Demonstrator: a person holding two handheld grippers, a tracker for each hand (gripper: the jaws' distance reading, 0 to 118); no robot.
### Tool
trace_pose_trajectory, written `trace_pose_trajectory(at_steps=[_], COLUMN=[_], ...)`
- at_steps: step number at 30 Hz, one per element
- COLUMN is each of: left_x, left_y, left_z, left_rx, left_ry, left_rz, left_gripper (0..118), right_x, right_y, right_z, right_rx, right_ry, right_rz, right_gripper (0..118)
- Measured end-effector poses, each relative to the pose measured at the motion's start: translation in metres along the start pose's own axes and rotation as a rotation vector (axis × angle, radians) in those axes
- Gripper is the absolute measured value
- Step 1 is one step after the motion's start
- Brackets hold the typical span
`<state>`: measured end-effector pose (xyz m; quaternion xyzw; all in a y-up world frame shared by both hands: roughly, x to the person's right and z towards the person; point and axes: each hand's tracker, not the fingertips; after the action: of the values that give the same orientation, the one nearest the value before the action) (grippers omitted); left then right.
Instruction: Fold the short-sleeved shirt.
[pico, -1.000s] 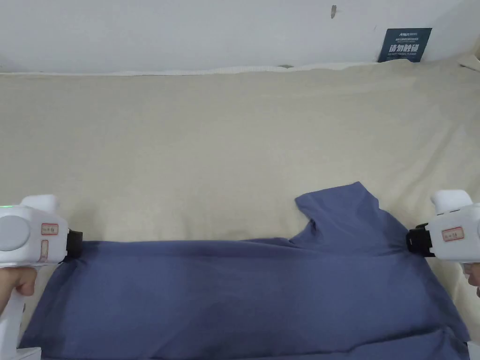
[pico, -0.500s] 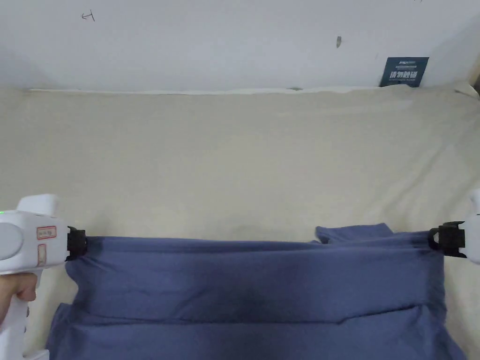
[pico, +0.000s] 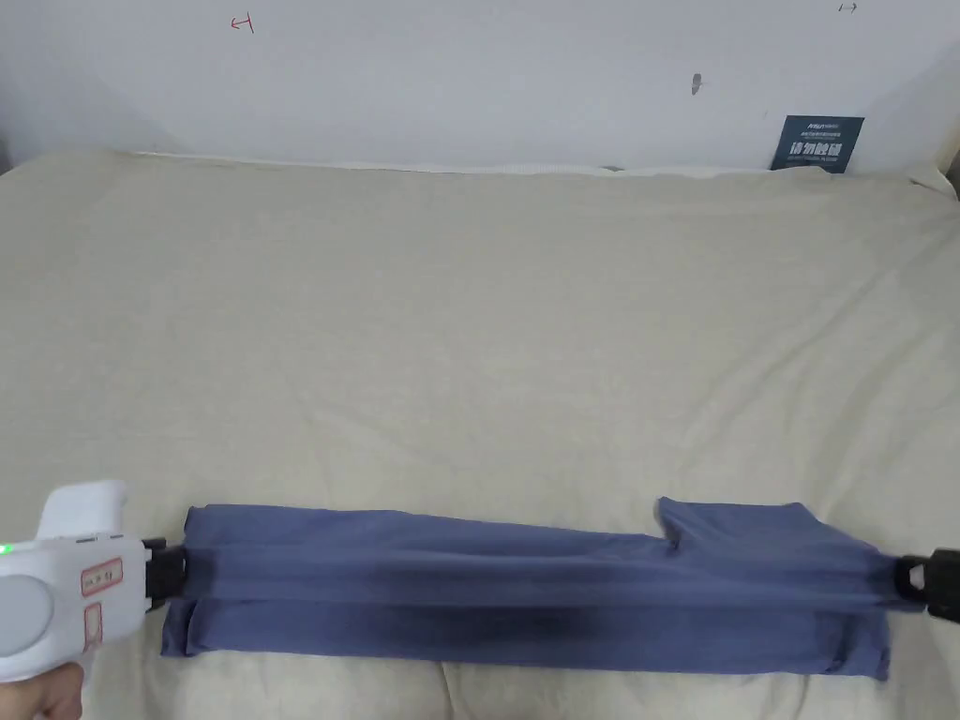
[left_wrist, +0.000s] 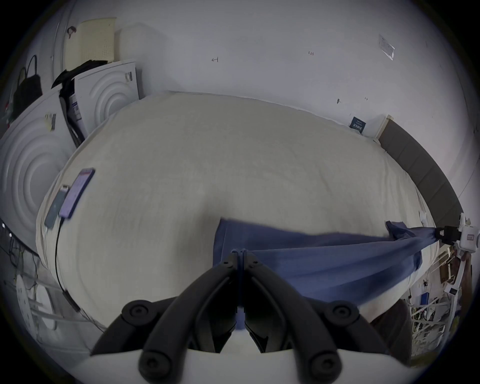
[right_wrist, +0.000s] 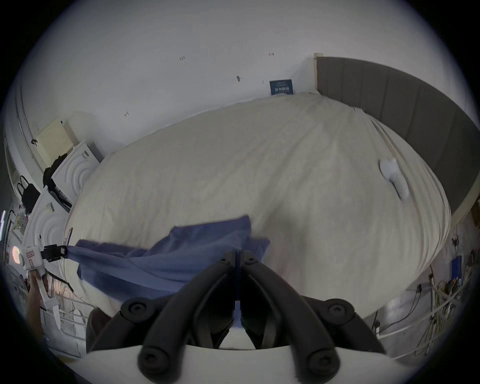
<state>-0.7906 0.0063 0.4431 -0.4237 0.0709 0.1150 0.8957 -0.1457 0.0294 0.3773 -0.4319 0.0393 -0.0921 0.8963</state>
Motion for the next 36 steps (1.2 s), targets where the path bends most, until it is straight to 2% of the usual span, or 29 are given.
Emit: trace_pose_trajectory(at_steps=[8, 9, 10, 11, 12, 13, 14, 16, 17, 18, 19, 20, 21, 22, 23, 25, 28, 29, 30, 31, 33, 34, 36], left_x=[-0.026, -0.026, -0.028, -0.032, -0.040, -0.047, -0.056, -0.067, -0.055, -0.055, -0.054, -0.050, -0.062, -0.067, -0.071, -0.073, -0.074, -0.067, -0.068, -0.067, -0.072, -0.073, -0.072], left_y=[-0.041, -0.043, -0.044, -0.043, -0.044, -0.044, -0.040, -0.033, -0.038, -0.037, -0.033, -0.027, -0.028, -0.023, -0.017, -0.001, 0.018, 0.021, 0.025, 0.030, 0.024, 0.034, 0.035], left_z=[-0.026, -0.026, -0.025, -0.027, -0.029, 0.004, 0.018, 0.043, 0.010, 0.011, 0.016, 0.017, 0.003, 0.000, -0.004, -0.012, -0.026, -0.026, -0.031, -0.040, -0.057, -0.069, -0.087], left_rx=[-0.067, -0.064, -0.053, -0.060, -0.097, -0.052, -0.082, -0.118, -0.135, -0.147, -0.107, -0.109, -0.065, -0.080, -0.097, -0.066, -0.077, -0.090, -0.119, -0.145, -0.254, -0.161, -0.248], left_ry=[-0.005, -0.030, -0.015, 0.037, 0.057, 0.012, 0.035, 0.057, 0.031, -0.015, -0.062, -0.055, -0.021, -0.024, -0.072, -0.188, -0.199, -0.244, -0.308, -0.319, -0.337, -0.383, -0.360], left_rz=[0.063, 0.079, 0.078, 0.101, 0.113, 0.173, 0.184, 0.200, 0.201, 0.191, 0.184, 0.170, 0.159, 0.170, 0.191, 0.229, 0.191, 0.175, 0.195, 0.200, 0.201, 0.177, 0.199], left_gripper=[1, 6, 32, 99, 117, 111, 114, 117, 115, 105, 65, 0, 0, 0, 0, 0, 0, 29, 83, 118, 116, 116, 116], right_x=[0.023, 0.024, 0.022, 0.018, 0.014, 0.014, 0.012, 0.007, 0.003, -0.003, -0.008, -0.012, -0.014, -0.019, -0.020, -0.022, -0.048, -0.053, -0.058, -0.060, -0.063, -0.065, -0.067], right_y=[-0.039, -0.039, -0.039, -0.039, -0.039, -0.042, -0.046, -0.046, -0.045, -0.045, -0.045, -0.045, -0.044, -0.045, -0.043, -0.038, -0.039, -0.038, -0.040, -0.040, -0.039, -0.042, -0.045], right_z=[-0.027, -0.028, -0.026, -0.022, -0.019, -0.015, -0.005, -0.001, 0.000, 0.006, 0.012, 0.013, 0.014, 0.019, 0.020, 0.023, 0.019, 0.017, 0.014, 0.012, 0.008, 0.009, 0.006], right_rx=[-0.073, -0.077, -0.080, -0.072, -0.078, -0.068, 0.005, -0.035, -0.077, -0.120, -0.102, -0.071, -0.096, -0.037, -0.041, -0.034, -0.032, -0.034, -0.040, -0.045, -0.065, -0.076, -0.083], right_ry=[-0.030, -0.019, -0.027, -0.121, -0.192, -0.186, -0.150, -0.165, -0.181, -0.196, -0.132, -0.081, -0.149, -0.176, -0.146, -0.103, -0.078, -0.086, -0.078, -0.070, -0.065, -0.049, -0.048], right_rz=[-0.087, -0.106, -0.104, -0.083, -0.019, 0.020, 0.013, 0.037, 0.051, 0.026, -0.019, -0.043, -0.033, -0.050, -0.042, -0.085, -0.079, -0.069, -0.054, -0.052, -0.068, -0.072, -0.086], right_gripper=[4, 4, 8, 49, 96, 118, 114, 114, 113, 100, 58, 1, 1, 1, 1, 1, 1, 1, 1, 1, 1, 1, 1])
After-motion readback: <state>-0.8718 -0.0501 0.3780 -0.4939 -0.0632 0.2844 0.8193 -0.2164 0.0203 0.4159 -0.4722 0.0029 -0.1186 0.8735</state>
